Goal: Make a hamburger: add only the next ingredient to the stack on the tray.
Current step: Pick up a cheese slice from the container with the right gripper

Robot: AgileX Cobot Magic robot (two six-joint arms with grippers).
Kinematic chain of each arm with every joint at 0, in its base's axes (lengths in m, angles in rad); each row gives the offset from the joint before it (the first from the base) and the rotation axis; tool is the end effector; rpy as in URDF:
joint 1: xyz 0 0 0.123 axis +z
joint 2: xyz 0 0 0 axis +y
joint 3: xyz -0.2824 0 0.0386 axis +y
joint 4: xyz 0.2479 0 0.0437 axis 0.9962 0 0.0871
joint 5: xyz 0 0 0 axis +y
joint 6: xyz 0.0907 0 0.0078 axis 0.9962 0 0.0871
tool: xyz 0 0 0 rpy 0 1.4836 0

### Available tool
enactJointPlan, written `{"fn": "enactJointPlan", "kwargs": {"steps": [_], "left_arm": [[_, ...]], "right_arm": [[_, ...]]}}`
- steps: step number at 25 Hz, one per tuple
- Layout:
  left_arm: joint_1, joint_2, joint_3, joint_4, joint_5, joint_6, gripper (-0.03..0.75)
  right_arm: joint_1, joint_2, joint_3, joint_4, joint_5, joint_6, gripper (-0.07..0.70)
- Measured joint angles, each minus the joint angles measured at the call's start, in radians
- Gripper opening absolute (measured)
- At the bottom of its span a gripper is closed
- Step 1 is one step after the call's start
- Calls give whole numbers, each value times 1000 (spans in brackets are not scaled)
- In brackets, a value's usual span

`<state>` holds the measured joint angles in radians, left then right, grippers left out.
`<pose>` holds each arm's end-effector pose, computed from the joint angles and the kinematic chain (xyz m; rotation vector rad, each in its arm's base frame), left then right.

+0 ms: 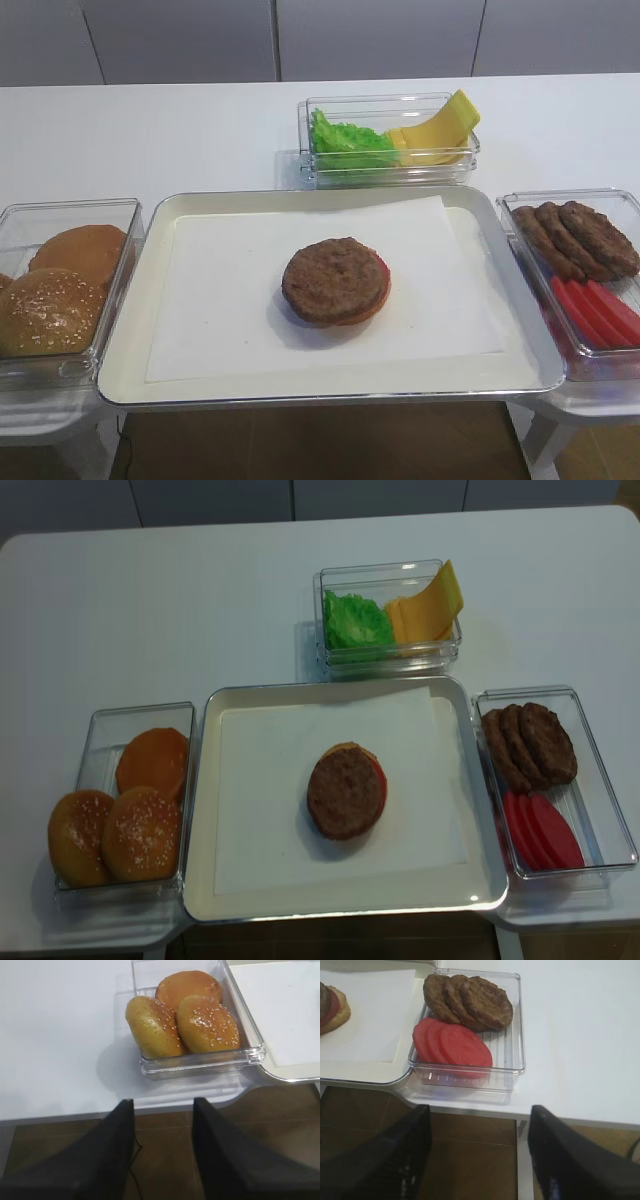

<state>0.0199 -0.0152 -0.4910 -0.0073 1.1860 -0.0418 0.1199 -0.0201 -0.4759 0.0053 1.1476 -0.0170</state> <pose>-0.0119 -0.0009 0.2648 -0.0658 2.1625 -0.0215 -0.0090 -0.0006 0.2635 -0.1466 2.1309 0.0669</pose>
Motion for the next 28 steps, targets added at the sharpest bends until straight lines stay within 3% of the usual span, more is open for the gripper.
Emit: {"fn": "enactJointPlan", "kwargs": {"steps": [20,25,28], "left_arm": [[0,0,0,0,0,0,290],[0,0,0,0,0,0,290],[0,0,0,0,0,0,290]], "right_arm": [[-1,0,0,0,0,0,295],[-1,0,0,0,0,0,293],[-1,0,-4,0,-10,0,332]]}}
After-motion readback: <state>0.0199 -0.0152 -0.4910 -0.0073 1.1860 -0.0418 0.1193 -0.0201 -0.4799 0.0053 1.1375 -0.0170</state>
